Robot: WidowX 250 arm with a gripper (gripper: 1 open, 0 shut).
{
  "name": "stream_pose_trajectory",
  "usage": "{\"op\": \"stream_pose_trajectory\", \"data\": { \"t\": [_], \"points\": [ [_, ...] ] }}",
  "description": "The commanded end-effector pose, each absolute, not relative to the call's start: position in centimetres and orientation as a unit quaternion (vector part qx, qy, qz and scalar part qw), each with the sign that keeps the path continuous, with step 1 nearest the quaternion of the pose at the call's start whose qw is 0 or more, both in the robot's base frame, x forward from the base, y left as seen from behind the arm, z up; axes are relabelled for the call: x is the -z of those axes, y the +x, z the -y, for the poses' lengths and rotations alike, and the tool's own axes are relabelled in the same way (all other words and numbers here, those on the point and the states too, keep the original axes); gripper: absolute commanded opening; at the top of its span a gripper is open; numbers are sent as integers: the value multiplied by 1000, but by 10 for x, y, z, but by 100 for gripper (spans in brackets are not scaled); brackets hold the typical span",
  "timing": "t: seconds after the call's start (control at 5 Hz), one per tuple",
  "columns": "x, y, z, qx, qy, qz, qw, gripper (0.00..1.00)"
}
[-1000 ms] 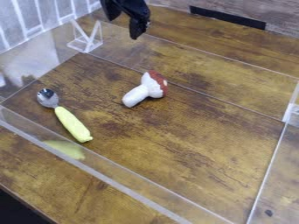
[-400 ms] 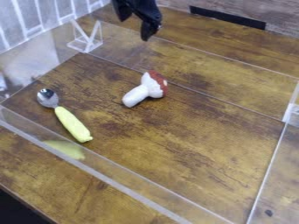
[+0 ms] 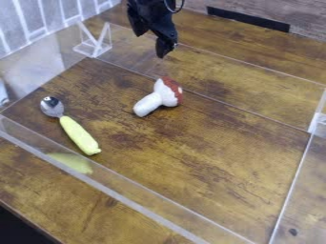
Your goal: Remove the mushroom from the silver pot and put it on the table
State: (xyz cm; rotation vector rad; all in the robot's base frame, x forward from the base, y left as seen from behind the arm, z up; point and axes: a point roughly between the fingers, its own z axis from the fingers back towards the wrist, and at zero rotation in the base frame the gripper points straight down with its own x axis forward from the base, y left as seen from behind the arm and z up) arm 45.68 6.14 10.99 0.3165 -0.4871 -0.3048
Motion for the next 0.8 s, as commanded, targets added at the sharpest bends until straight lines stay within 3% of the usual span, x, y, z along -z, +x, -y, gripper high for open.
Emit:
{"op": "stream_pose_trajectory", "data": {
  "t": [0.0, 0.4, 0.6],
  "points": [
    [-130, 448, -79, 137, 165, 252, 944, 100],
    [-134, 432, -114, 107, 175, 233, 951, 100],
    [-160, 427, -120, 92, 179, 231, 952, 100]
  ]
}}
